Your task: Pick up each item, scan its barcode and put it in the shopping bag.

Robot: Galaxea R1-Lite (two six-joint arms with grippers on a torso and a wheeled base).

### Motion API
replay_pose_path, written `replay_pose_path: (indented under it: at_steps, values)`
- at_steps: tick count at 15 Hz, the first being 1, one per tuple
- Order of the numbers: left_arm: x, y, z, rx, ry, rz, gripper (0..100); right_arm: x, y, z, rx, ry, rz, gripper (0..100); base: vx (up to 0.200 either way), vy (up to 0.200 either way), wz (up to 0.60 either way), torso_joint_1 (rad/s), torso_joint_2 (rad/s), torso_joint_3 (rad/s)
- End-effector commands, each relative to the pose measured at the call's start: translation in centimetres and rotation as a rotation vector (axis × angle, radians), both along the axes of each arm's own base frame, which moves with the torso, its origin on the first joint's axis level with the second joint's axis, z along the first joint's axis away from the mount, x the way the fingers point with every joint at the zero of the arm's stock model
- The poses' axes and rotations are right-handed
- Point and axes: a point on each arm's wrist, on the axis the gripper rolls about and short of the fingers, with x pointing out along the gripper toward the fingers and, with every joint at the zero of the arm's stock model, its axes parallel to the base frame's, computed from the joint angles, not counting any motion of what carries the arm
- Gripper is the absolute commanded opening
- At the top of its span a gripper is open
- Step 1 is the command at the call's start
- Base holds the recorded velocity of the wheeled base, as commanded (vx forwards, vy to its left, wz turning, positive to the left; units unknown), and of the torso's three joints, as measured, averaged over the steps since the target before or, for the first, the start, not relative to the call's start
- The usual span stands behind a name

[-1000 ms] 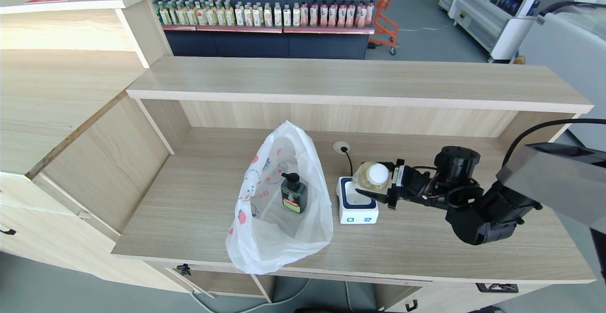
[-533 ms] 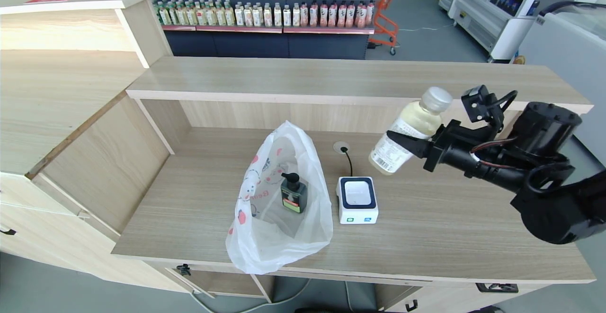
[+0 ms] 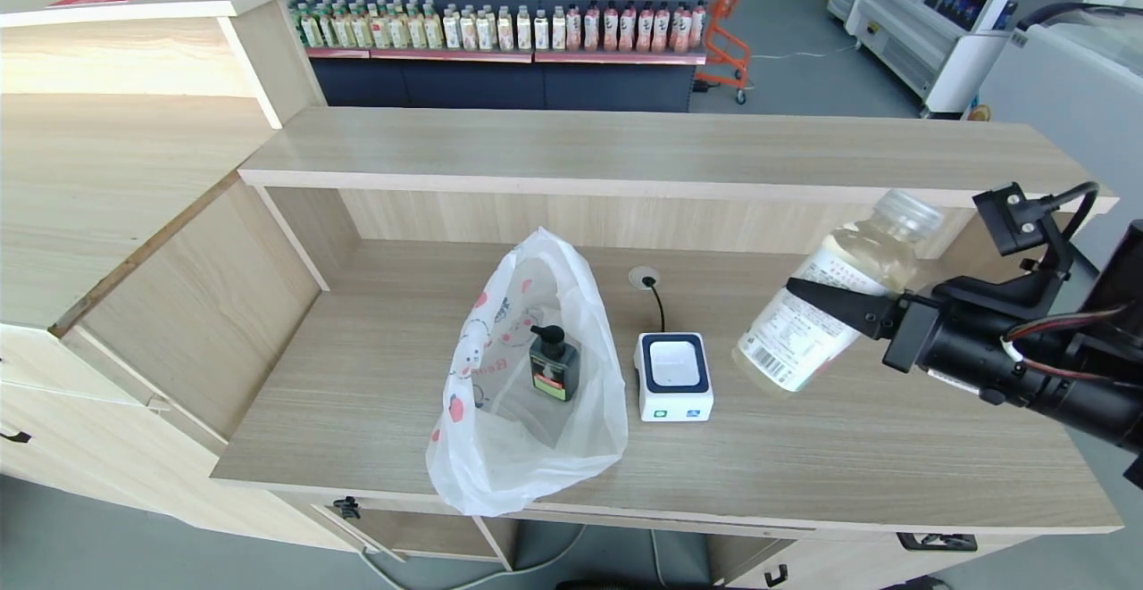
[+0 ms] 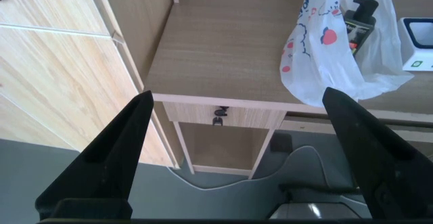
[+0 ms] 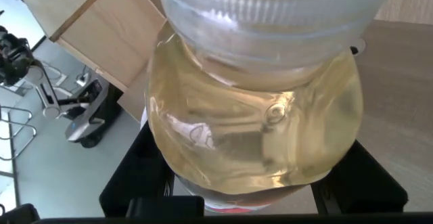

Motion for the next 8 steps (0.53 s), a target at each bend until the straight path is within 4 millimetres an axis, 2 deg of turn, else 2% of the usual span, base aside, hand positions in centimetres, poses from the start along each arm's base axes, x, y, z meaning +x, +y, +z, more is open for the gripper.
replay_pose_path:
  at_steps: [1, 3, 8]
  values:
    - [0.0, 0.0, 0.0, 0.000, 0.000, 0.001, 100, -1.6, -0.3, 0.7, 0.024, -0.014, 0.004, 0, 0.000, 0.000, 0.00, 0.000, 0.00, 0.000]
    - [0.0, 0.0, 0.0, -0.002, 0.000, 0.001, 100, -1.9, -0.4, 0.5, 0.024, -0.006, 0.005, 0, 0.000, 0.000, 0.00, 0.000, 0.00, 0.000]
    - [0.0, 0.0, 0.0, -0.002, 0.000, 0.001, 100, -3.0, 0.4, 1.2, 0.010, 0.080, 0.055, 0, 0.000, 0.200, 0.00, 0.002, 0.00, 0.004]
